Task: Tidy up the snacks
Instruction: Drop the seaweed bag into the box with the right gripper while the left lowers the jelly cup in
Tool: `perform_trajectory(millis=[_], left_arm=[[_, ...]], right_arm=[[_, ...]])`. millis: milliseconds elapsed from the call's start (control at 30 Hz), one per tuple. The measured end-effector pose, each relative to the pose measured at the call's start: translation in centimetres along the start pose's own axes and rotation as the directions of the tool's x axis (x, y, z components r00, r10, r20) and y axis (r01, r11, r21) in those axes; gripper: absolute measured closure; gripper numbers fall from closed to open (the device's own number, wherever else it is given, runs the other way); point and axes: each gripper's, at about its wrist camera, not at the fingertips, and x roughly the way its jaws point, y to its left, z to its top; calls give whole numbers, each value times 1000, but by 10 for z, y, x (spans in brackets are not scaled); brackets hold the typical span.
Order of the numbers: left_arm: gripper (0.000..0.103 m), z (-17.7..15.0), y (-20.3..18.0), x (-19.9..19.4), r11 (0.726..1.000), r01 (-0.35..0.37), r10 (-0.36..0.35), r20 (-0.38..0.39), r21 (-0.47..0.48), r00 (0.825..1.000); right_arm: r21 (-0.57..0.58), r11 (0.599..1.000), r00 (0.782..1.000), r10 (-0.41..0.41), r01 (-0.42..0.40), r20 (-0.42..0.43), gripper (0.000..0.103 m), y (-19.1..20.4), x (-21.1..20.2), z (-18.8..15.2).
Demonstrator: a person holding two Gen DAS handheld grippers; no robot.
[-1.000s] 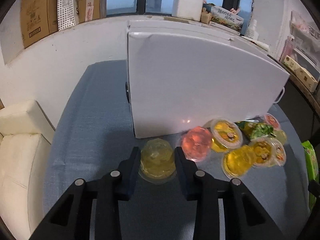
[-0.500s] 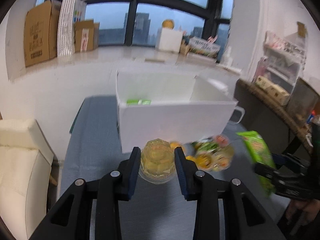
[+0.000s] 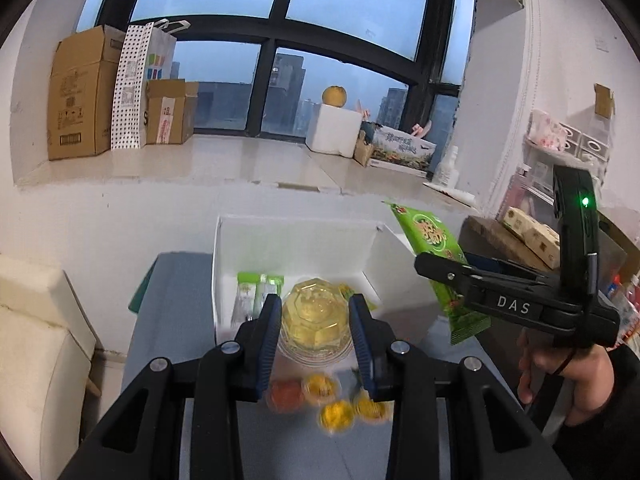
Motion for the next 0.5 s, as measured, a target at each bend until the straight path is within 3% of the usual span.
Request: perform_trajectory(millis=[233, 433, 467, 500], left_arm=[[65, 50, 1, 60, 1000, -3, 4, -19, 19, 1000], [61, 56, 13, 104, 998, -54, 56, -93, 22, 994], [46, 54, 15, 111, 996, -82, 85, -110, 34, 990], [32, 51, 16, 117, 991, -120, 126, -128, 51, 984]], right_arm=[[-57, 998, 1000, -7, 6, -17, 30, -1, 37, 39], [-38, 999, 998, -16, 13, -55, 27, -15, 62, 48], [-31, 999, 998, -9, 7, -64, 25, -17, 65, 47], [-21, 1000, 997, 2, -4, -80, 17, -19, 68, 46]])
